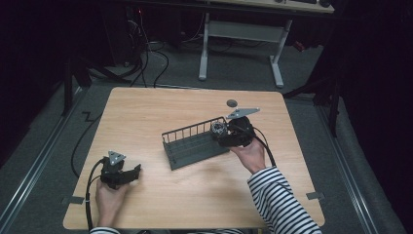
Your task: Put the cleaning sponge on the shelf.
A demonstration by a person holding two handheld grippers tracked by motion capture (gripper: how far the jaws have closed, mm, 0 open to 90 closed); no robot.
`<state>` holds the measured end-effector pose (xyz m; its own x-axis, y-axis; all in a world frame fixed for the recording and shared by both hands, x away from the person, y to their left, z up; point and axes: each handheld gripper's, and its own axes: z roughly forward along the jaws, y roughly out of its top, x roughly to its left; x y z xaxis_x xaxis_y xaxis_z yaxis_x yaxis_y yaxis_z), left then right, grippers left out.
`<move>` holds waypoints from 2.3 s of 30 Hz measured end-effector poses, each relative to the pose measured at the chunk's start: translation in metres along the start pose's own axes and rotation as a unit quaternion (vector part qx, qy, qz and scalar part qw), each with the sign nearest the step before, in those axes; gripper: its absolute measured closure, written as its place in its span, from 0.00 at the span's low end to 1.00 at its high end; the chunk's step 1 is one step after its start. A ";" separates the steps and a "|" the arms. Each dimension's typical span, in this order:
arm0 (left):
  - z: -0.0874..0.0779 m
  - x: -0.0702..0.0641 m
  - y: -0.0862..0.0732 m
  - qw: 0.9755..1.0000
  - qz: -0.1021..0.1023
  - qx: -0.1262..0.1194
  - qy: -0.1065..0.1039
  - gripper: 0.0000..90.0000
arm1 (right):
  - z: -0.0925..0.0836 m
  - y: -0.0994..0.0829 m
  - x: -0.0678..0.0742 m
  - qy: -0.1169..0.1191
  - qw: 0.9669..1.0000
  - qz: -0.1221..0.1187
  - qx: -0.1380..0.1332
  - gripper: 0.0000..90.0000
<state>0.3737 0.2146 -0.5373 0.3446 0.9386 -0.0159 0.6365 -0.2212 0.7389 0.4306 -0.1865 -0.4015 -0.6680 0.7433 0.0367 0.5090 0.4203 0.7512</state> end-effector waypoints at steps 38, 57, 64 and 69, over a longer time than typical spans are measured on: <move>0.000 0.000 0.000 1.000 0.000 0.000 0.000 0.27 | 0.072 0.006 -0.013 -0.005 0.996 0.030 0.087 0.35; 0.000 -0.001 0.000 1.000 0.001 0.000 0.001 0.27 | 0.039 0.006 -0.021 0.001 0.998 0.044 0.039 0.31; 0.000 -0.001 0.000 1.000 0.001 0.000 0.000 0.27 | 0.016 0.002 -0.026 -0.005 0.999 0.042 0.015 0.32; 0.000 -0.001 0.000 1.000 0.001 0.000 0.001 0.27 | -0.002 -0.002 -0.029 -0.010 0.999 0.044 0.000 0.33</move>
<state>0.3735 0.2140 -0.5374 0.3445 0.9387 -0.0142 0.6362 -0.2223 0.7388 0.4478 -0.2100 -0.4028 -0.6094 0.7878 0.0892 0.5651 0.3527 0.7459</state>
